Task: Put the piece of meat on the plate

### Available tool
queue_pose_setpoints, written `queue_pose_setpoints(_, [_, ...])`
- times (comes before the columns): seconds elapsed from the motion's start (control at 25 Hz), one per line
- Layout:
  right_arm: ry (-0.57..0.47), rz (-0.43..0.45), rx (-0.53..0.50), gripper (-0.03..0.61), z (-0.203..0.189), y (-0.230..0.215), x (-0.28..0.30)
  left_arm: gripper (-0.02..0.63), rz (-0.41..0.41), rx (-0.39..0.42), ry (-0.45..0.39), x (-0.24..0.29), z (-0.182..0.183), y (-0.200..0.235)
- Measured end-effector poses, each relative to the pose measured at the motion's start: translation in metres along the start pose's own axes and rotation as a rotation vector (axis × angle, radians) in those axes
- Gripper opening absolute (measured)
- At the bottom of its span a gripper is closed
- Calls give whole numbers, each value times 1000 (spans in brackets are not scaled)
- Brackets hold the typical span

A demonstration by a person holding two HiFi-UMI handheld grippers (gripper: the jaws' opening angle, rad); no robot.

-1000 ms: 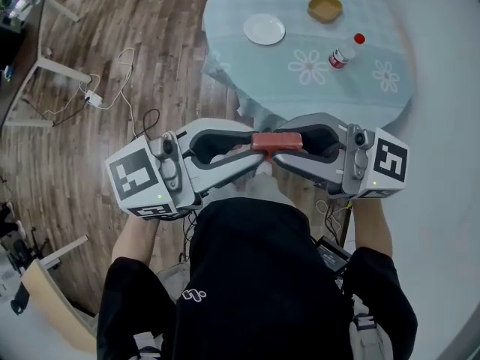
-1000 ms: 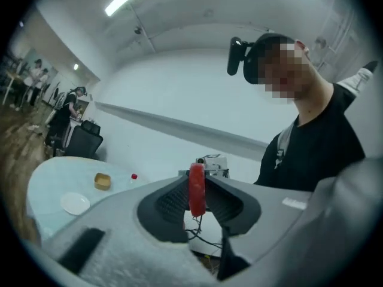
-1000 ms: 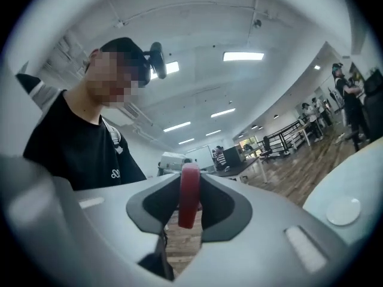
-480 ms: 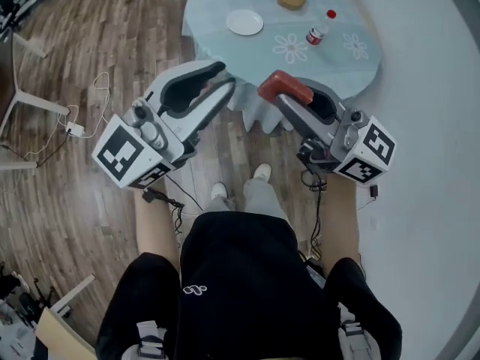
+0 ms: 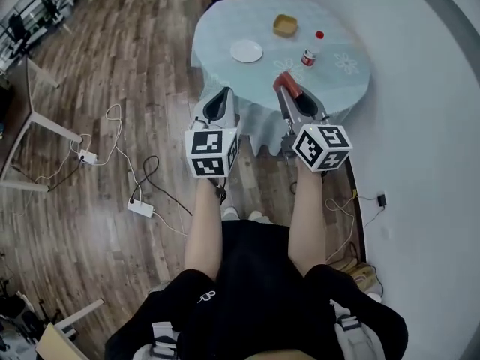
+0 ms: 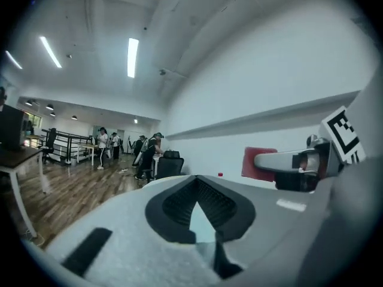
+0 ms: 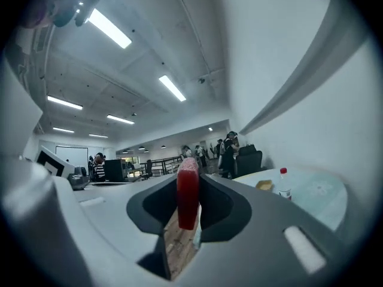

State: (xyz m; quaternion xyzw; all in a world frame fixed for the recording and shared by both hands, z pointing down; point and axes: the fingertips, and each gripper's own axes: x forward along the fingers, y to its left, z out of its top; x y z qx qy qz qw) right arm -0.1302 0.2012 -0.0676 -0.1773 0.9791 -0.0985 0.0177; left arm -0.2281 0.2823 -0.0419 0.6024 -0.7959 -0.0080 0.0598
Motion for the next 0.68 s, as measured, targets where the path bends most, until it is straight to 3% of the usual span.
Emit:
queue_pose_setpoints(0.16, [7,-8,15,100,-22,-3,-17,-6,-12,-12,4,-14,-16,-11])
queue_pose_setpoints(0.4, [-6,5,-11,100,-14,18,-4,-6,13,-4,-33,-25,5,8])
queue_pose_setpoints(0.68, [-6,1,-28,100,0,40,-7,-6,84,12,2,-44,23,28])
